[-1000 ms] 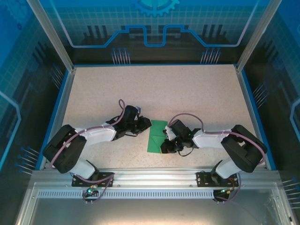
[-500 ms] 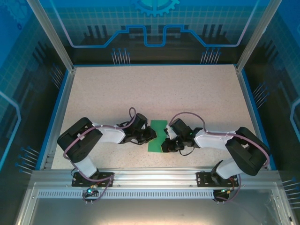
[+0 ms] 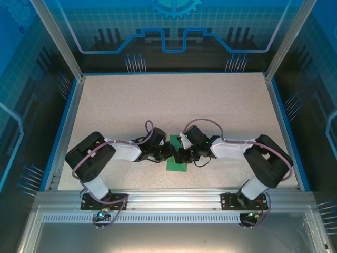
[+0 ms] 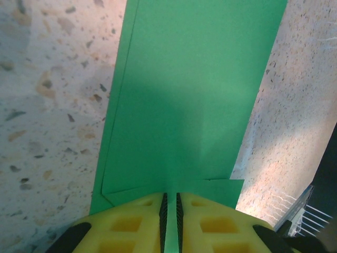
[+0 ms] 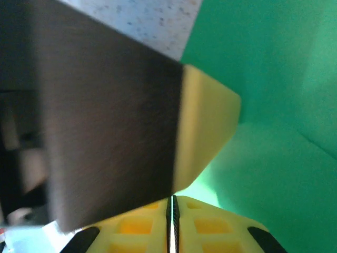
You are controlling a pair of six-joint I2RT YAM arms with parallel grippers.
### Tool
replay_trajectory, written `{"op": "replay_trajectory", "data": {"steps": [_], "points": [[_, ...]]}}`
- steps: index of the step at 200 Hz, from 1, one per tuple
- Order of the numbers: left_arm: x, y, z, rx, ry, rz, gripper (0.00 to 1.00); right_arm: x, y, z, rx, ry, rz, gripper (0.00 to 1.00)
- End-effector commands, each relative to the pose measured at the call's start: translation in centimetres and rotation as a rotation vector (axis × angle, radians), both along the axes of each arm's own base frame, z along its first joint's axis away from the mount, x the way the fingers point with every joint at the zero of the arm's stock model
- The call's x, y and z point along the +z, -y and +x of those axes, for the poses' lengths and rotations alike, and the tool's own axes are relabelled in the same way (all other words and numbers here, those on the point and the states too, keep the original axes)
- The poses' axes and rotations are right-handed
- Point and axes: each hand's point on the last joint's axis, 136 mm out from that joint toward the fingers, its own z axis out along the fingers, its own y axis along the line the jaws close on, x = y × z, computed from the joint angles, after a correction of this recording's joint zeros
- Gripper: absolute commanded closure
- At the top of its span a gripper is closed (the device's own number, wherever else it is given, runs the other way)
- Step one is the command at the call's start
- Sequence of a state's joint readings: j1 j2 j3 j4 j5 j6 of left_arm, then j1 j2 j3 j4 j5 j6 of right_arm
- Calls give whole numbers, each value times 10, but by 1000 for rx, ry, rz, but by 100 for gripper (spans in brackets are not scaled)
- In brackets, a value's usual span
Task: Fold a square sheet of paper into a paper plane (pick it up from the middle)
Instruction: Fold the triangle a second time at the center of the table.
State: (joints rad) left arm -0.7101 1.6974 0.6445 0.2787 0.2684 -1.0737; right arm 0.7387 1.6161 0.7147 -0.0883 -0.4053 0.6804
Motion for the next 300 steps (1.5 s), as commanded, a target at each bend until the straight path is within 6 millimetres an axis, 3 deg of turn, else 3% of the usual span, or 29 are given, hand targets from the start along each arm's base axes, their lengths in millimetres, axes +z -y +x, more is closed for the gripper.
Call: {"op": "replay_trajectory", "data": {"steps": [1,34,100,219,264,300], "points": [[-21,-10,-9,-2,-47,74,81,-18,4,-6,5,-58,-19,87],[-20,-12,-9,3,-43,86,82,-39,19,-21,7,-105,-66,88],[-26,-22,-11,13,-50,141,83,-33,38,-41,-2,-121,-57,86],[-27,-21,-11,8,-50,139,83,-42,75,-78,-36,-154,-96,85],[-18,-17,-9,-1,-30,115,82,-26,79,-69,-54,-102,-107,83],[-4,-13,-5,-15,1,97,81,11,81,-35,-132,34,-79,72]]}}
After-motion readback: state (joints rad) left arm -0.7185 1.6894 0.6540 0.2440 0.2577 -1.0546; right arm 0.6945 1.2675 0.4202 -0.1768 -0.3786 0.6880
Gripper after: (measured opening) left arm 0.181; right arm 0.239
